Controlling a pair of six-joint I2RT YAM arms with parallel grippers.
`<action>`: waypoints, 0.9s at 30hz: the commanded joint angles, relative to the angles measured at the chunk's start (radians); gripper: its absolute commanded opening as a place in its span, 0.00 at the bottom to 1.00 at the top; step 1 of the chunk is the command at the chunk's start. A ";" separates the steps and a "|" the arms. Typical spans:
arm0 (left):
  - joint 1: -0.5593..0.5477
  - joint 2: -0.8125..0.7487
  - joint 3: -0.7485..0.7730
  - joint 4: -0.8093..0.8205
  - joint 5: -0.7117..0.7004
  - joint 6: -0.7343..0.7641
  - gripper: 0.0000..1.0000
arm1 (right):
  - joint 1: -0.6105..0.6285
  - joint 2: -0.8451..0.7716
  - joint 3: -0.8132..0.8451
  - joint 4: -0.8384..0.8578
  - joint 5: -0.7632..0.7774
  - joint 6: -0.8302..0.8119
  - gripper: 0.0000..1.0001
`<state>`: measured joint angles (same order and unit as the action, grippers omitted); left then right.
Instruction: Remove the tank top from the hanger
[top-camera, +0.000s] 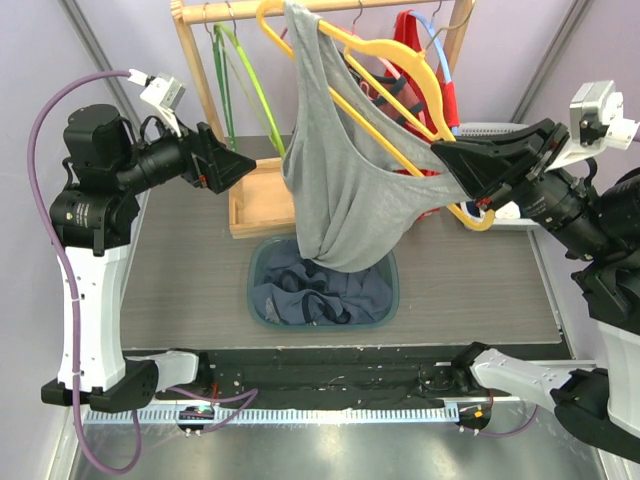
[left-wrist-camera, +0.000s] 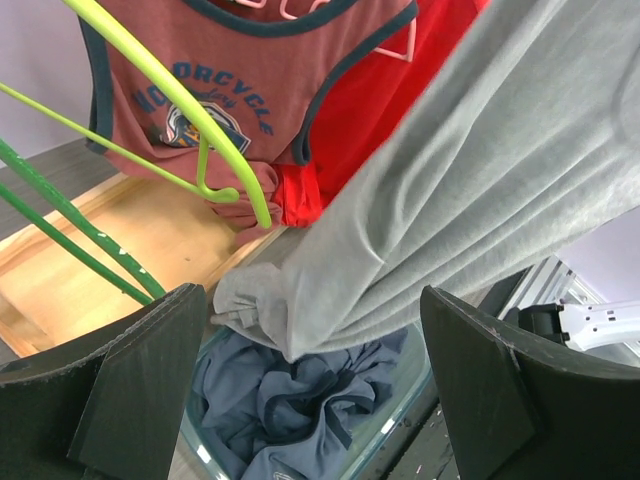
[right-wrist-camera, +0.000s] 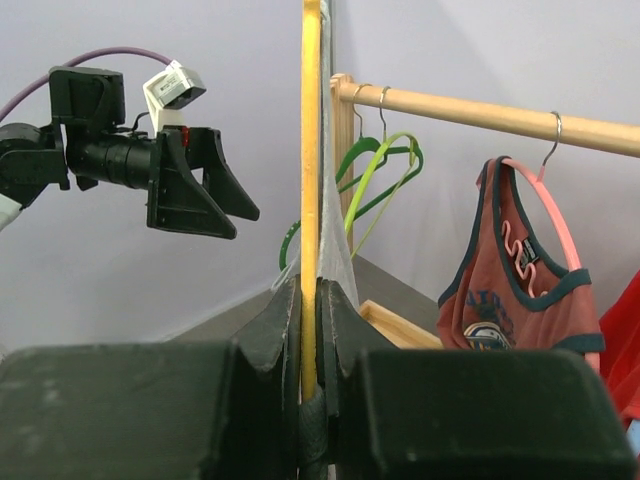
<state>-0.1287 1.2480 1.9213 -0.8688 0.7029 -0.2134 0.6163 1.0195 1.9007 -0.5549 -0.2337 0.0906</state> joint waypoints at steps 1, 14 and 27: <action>0.000 -0.013 -0.015 0.048 0.026 -0.021 0.92 | 0.005 0.046 0.182 0.098 -0.044 0.023 0.01; 0.000 -0.025 -0.054 0.060 0.023 -0.017 0.92 | 0.005 0.054 0.247 0.158 -0.110 0.060 0.01; 0.000 0.007 -0.051 0.082 0.052 -0.043 0.89 | 0.005 -0.006 0.242 0.145 -0.090 0.043 0.01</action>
<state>-0.1287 1.2484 1.8675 -0.8467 0.7204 -0.2329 0.6163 0.9970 2.0262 -0.5102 -0.3164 0.1333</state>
